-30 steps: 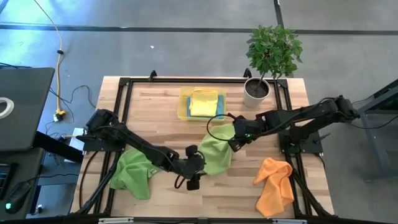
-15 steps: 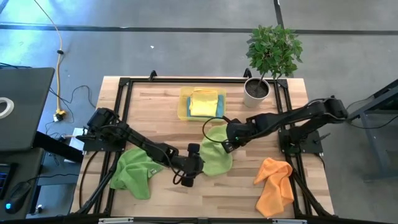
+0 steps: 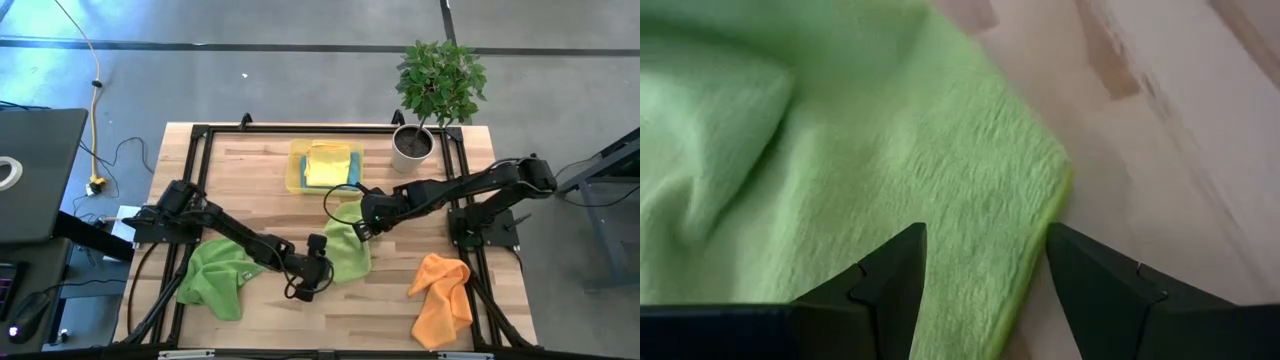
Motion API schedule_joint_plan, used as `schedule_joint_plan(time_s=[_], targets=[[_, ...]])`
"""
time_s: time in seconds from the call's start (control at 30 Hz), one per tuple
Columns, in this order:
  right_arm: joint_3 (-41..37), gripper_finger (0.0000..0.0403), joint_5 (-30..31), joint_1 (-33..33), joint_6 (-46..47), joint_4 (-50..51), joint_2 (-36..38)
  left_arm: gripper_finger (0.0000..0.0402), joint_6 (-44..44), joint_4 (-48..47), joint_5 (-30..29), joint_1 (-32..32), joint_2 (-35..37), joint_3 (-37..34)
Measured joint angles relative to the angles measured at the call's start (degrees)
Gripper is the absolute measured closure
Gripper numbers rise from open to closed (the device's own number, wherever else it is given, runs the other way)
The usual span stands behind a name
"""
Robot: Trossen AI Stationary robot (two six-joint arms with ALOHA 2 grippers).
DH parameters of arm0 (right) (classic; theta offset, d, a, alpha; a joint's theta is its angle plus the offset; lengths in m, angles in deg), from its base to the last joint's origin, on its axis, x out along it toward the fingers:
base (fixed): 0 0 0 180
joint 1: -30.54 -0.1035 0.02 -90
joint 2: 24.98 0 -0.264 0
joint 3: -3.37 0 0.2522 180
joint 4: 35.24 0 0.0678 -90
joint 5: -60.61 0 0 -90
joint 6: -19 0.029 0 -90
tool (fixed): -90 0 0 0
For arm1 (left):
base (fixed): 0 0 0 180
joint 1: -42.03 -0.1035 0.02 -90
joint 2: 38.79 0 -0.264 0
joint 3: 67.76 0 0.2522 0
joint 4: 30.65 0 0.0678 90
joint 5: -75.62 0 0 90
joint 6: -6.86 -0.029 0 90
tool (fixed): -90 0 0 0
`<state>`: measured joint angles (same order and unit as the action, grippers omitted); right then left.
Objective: Fold microfiber towels
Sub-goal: Fold the light green microfiber cloth
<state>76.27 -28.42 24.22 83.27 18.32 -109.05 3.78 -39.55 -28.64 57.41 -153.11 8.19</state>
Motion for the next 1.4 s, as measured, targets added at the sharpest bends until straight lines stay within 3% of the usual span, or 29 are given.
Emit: schedule_joint_plan(time_s=[0.3,0.47,0.6,0.77,0.9,1.17,1.4], targets=[[-0.02,0.0403,0.11,-0.02,-0.20,-0.15,0.00,0.0204,-5.05,1.80,-0.10,0.11,-3.38,1.88],[-0.02,0.0403,0.11,-0.02,-0.22,-0.44,0.01,0.0222,-3.42,2.03,-3.77,0.22,-3.52,1.86],[-0.02,0.0403,0.11,-0.17,-0.38,-0.05,0.00,0.0279,0.01,1.41,-4.50,0.00,-3.55,1.82],[-0.02,0.0403,-2.29,-0.17,-3.46,1.32,0.02,0.0383,6.06,0.86,-4.03,0.97,-2.71,1.72],[-0.02,0.0403,-5.87,-0.17,-7.51,4.25,0.04,0.0386,15.29,0.28,1.01,1.71,1.90,1.85],[0.00,0.0403,-19.12,-0.20,-15.84,12.57,0.43,0.0397,22.07,-9.80,4.42,1.13,13.39,1.80],[2.15,0.0403,-25.97,-1.95,-19.09,13.76,3.36,0.0400,40.23,-12.30,7.79,-0.92,23.70,1.69]])
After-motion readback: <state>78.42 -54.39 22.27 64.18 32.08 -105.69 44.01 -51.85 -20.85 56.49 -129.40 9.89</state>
